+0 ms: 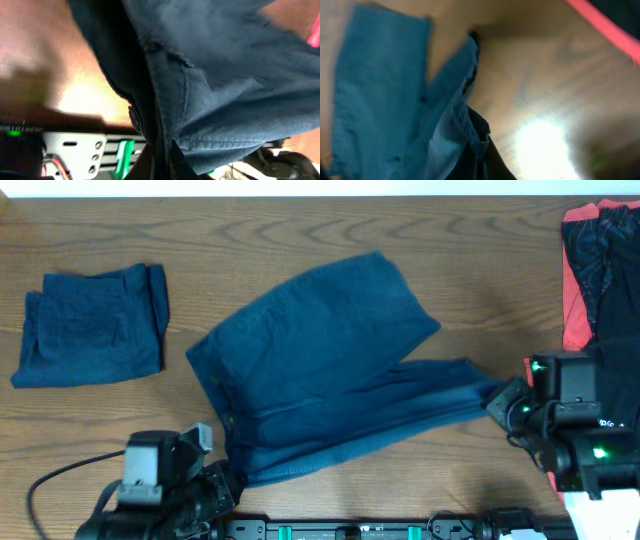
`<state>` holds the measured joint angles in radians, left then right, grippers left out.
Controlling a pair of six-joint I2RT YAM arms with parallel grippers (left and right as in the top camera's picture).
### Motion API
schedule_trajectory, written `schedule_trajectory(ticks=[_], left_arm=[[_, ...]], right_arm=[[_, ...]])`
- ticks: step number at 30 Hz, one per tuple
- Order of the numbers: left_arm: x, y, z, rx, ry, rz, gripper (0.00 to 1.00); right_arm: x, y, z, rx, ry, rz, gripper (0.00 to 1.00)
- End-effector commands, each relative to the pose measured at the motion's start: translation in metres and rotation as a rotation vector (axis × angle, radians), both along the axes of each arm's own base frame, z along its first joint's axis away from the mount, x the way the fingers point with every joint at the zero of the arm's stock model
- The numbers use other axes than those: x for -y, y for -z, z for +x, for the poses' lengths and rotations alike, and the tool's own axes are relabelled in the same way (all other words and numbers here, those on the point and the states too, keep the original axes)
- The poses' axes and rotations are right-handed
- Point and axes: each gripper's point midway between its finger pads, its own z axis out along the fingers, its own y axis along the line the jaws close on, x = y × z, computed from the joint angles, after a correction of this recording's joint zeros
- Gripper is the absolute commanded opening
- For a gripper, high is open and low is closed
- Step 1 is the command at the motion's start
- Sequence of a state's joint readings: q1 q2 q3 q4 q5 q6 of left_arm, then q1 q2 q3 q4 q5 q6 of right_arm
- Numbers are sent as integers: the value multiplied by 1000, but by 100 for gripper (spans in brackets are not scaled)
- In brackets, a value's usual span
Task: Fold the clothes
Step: 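Lift the shorts' near edge with both grippers and fold it away from the robot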
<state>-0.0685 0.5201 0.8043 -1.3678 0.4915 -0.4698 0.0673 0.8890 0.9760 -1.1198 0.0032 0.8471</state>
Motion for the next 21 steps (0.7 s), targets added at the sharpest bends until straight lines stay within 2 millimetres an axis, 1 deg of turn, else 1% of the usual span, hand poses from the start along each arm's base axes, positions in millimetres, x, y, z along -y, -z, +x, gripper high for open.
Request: schedule_trajectory(ticks=[1,3,5,7,9,12,15,18,21], left_arm=[[-23,-19,10,102,-56,128,6],[-38,-21,19,128,-131,194,6],[-54,-21,27,143,-225,253,6],[-65,-23,37,170,-292,291,6],[-70,-28,48,202,-334,305,6],[-72,-32,61,229,-359,302,6],[-72,-28,72,218,-366,307,6],[-72,-15,80,166,-357,321,6],[-73,3,90,109,-352,344,6]], right_arm=[[25,-45,22,143,-49,-204,1],[21,-60,36,191,-103,-222,1],[17,-69,53,223,-155,-243,1],[13,-72,70,232,-195,-251,1],[3,-71,91,241,-263,-245,1],[-10,-63,122,240,-351,-240,1],[-17,-46,149,212,-375,-241,1],[-25,-29,172,202,-393,-237,1],[-37,-17,192,220,-437,-252,1]])
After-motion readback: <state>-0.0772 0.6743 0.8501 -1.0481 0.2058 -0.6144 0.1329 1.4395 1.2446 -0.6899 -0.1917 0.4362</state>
